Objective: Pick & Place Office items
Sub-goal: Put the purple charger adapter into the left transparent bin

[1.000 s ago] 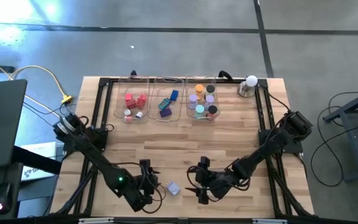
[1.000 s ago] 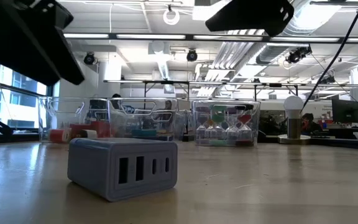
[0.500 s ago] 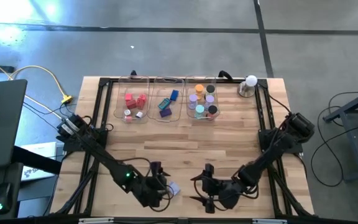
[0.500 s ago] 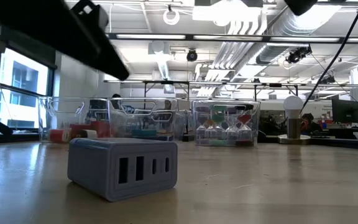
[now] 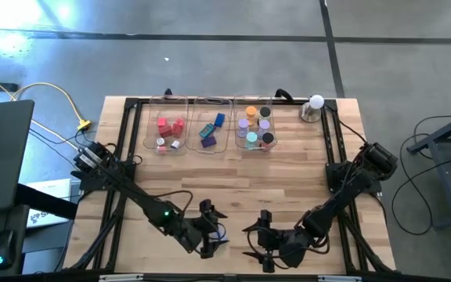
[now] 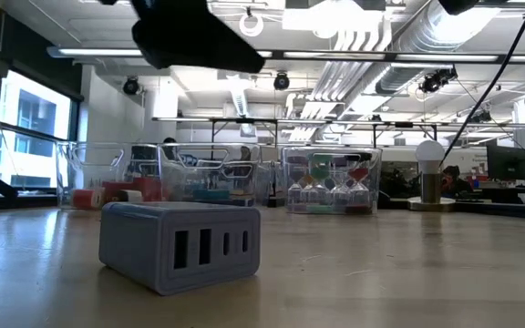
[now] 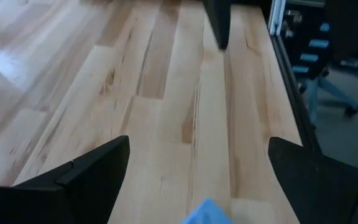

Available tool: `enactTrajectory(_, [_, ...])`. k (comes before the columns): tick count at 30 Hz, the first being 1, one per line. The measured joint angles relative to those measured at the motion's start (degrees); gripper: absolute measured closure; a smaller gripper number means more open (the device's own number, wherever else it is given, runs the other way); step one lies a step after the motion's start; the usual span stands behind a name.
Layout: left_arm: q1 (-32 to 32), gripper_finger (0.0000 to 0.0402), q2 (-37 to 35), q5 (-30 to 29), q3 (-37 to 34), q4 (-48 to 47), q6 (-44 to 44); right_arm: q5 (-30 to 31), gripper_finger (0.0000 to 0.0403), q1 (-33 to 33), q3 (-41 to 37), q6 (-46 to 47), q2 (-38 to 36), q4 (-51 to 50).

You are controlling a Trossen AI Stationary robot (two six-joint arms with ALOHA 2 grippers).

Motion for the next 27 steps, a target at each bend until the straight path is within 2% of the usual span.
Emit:
enactTrajectory(3, [0.6, 0.0027, 0.0, 0.1, 0.0, 1.1, -0.1, 0.0, 0.009, 0.2, 0.0, 0.0, 0.0, -0.5])
enactTrajectory(8, [1.6, 0.0027, 0.0, 0.0, 0.0, 1.7, -7.7, -0.1, 0.009, 0.6, 0.0, 0.1, 0.0, -0.6])
enactTrajectory(18, [3.4, 0.0027, 0.0, 0.3, 0.0, 5.0, -11.0, 0.0, 0.009, 1.0, 0.0, 0.2, 0.0, -0.9])
enactTrajectory(20, [3.4, 0.0027, 0.0, 0.3, 0.0, 4.2, -7.4, 0.1, 0.009, 0.9, 0.0, 0.2, 0.0, -1.0])
enactTrajectory(27, [2.5, 0.0027, 1.1, 1.4, 0.0, 3.1, 15.9, 0.1, 0.009, 1.0, 0.0, 0.0, 0.0, -1.1])
